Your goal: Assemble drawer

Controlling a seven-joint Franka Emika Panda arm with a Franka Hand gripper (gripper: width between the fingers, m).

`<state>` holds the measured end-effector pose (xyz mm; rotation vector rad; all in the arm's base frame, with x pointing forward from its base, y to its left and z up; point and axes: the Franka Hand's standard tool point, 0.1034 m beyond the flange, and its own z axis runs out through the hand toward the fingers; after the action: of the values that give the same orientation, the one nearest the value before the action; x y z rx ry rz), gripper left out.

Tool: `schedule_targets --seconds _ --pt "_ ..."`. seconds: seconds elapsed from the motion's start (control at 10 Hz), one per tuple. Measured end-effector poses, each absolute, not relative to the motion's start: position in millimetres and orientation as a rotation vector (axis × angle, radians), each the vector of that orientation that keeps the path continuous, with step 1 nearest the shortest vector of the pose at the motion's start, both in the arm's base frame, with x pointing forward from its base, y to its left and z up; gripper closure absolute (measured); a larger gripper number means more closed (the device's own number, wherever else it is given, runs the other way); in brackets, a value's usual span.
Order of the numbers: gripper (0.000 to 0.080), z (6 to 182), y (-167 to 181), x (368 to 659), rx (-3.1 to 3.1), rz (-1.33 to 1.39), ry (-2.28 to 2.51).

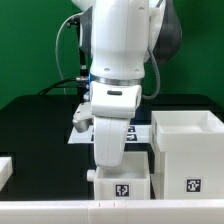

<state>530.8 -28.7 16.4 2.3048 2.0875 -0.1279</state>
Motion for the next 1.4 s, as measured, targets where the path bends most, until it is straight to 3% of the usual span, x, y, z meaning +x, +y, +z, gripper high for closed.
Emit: schedule_targets --seconds 0.5,1.4 --pt "0.0761 28.8 -19.6 541.8 2.243 -0.066 2.120" --pt "0.0761 15.0 -6.4 530.2 2.226 -0.044 2.140"
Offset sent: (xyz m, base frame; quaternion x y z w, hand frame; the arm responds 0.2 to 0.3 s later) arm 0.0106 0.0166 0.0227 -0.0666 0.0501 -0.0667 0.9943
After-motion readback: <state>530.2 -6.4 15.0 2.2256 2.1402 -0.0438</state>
